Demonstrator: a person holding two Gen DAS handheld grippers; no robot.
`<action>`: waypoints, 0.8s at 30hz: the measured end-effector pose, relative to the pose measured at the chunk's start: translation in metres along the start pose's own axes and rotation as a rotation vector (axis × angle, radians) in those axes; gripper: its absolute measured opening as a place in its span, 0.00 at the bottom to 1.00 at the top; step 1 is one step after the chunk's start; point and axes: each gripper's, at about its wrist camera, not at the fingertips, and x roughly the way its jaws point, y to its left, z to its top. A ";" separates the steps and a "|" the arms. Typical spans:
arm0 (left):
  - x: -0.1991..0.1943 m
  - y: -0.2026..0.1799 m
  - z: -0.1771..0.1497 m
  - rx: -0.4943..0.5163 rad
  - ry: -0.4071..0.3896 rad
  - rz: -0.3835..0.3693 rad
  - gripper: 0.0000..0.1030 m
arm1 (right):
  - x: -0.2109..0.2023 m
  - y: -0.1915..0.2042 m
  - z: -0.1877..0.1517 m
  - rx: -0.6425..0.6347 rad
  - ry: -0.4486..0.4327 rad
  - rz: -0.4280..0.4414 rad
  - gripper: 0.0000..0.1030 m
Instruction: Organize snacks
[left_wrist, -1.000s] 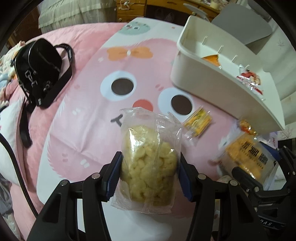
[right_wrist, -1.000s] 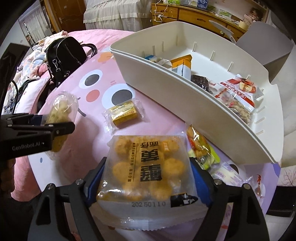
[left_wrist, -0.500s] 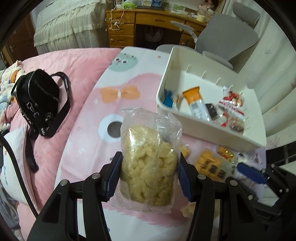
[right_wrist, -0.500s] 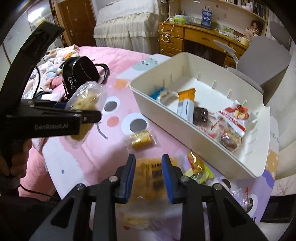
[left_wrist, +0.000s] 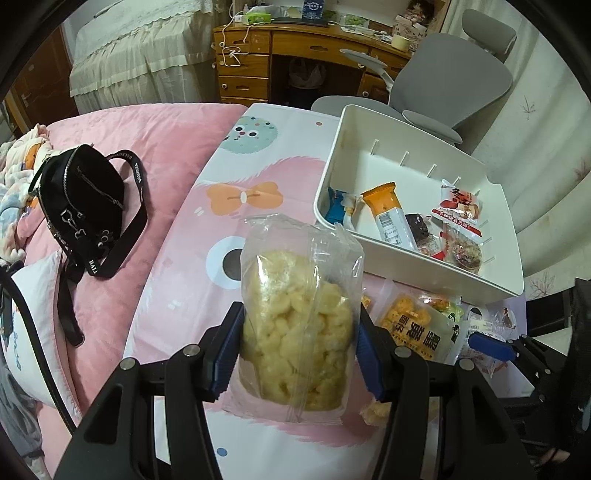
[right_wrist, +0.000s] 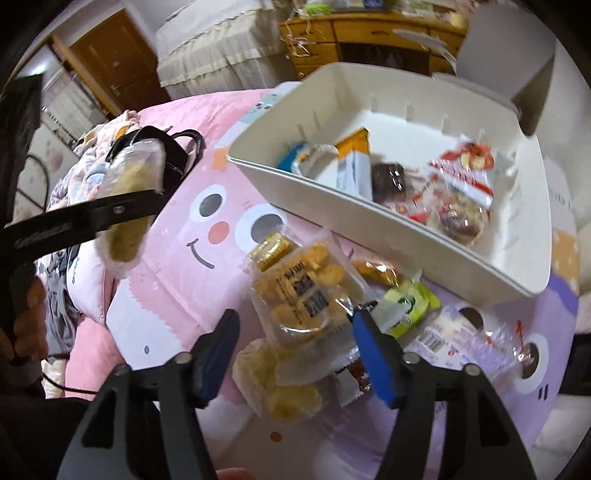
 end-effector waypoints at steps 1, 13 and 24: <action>-0.002 0.002 -0.001 -0.002 -0.002 0.000 0.53 | 0.003 -0.001 0.000 -0.003 0.004 -0.001 0.71; -0.010 0.033 -0.005 -0.020 -0.012 -0.017 0.53 | 0.051 0.018 0.012 -0.224 0.075 -0.176 0.87; -0.013 0.053 0.008 0.046 0.008 -0.061 0.53 | 0.081 0.028 0.020 -0.227 0.134 -0.255 0.92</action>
